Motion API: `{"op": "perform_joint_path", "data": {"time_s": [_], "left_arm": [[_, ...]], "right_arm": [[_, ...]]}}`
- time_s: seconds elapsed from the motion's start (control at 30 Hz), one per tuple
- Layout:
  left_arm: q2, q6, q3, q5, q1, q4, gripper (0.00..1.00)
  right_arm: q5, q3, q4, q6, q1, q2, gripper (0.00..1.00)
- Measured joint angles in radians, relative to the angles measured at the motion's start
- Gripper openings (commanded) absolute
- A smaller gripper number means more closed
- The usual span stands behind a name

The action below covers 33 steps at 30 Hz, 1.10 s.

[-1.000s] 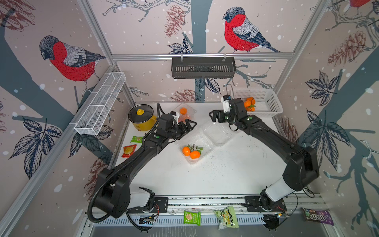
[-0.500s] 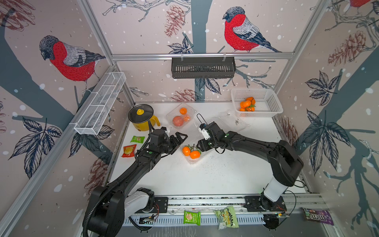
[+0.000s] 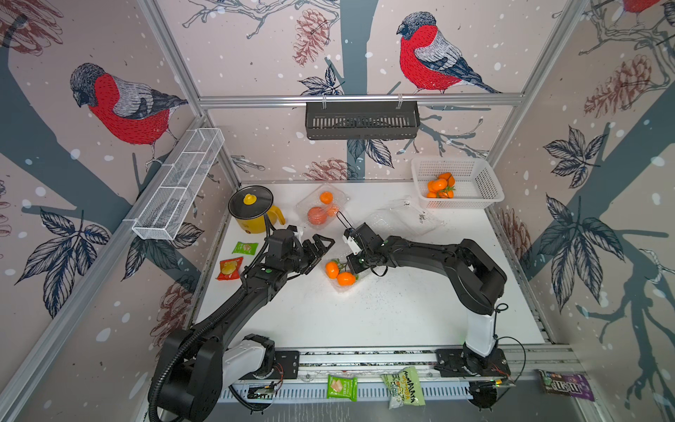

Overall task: Take oranges out of containers
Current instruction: Pick up the orange from the packing box, then place the orange in the basket.

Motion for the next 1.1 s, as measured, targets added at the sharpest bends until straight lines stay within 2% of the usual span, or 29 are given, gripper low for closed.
{"op": "perform_joint_path", "data": {"time_s": [0.2,0.4,0.6,0.87,0.97,1.1], "left_arm": [[0.010,0.002,0.060,0.009,0.000,-0.007,0.97],[0.096,0.008,0.209,0.019,-0.003,-0.009,0.97],[0.299,0.023,0.490,0.014,-0.105,0.008,0.97],[0.690,0.026,0.958,0.018,-0.237,0.032,0.97],[0.806,0.026,1.092,0.037,-0.257,0.030,0.97],[0.893,0.027,1.186,0.061,-0.261,0.022,0.97]], "right_arm": [[0.016,0.058,-0.044,0.004,-0.042,-0.088,0.04],[0.021,0.168,-0.076,0.019,-0.206,-0.221,0.04],[0.021,0.276,-0.063,0.058,-0.458,-0.233,0.04],[-0.034,0.344,0.100,0.193,-0.761,-0.126,0.04],[-0.027,0.355,0.177,0.247,-0.830,-0.068,0.04],[0.039,0.361,0.273,0.295,-0.861,-0.010,0.04]]}}
